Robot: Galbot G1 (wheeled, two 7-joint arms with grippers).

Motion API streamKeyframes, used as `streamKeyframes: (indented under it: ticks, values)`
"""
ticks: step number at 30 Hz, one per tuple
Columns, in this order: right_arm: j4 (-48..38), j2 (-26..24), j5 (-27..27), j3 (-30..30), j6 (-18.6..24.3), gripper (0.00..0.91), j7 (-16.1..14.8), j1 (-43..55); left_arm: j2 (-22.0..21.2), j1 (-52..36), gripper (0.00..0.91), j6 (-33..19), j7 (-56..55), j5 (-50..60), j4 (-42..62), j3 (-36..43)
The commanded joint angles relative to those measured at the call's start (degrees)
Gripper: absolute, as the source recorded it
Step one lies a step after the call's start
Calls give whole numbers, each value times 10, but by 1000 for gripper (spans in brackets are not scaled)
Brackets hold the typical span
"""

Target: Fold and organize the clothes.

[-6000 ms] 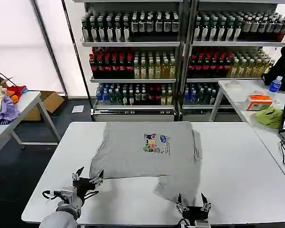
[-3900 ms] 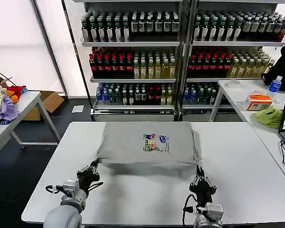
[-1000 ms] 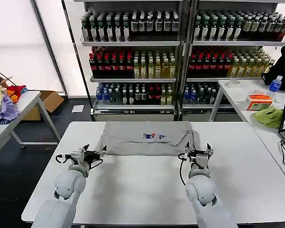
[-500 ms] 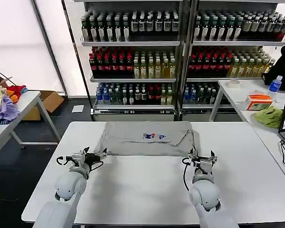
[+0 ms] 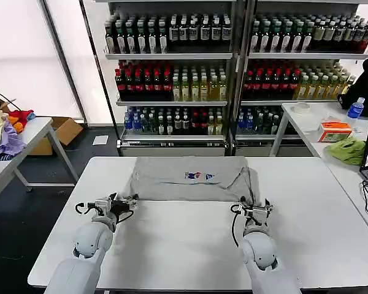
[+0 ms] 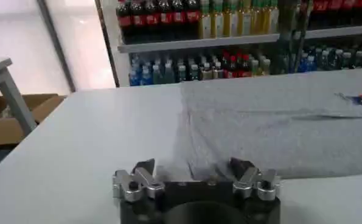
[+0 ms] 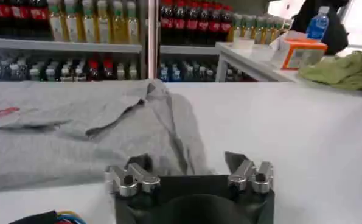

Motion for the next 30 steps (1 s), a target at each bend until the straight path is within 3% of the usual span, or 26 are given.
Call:
streamKeyframes:
  ticks: [1,16,30]
  values:
    - [-10,3,-1,-1,-2,0,-10,-6,-4,7,10,-1,6,11,9,2]
    - [35,-1,-1,-3,3,0,-22,-36,0,26,10,-9,7,7,-23,-2]
    - [204,-11,-13,2,-6,0,-22,-88,31,108,10,-7,-5,7,-181,-16]
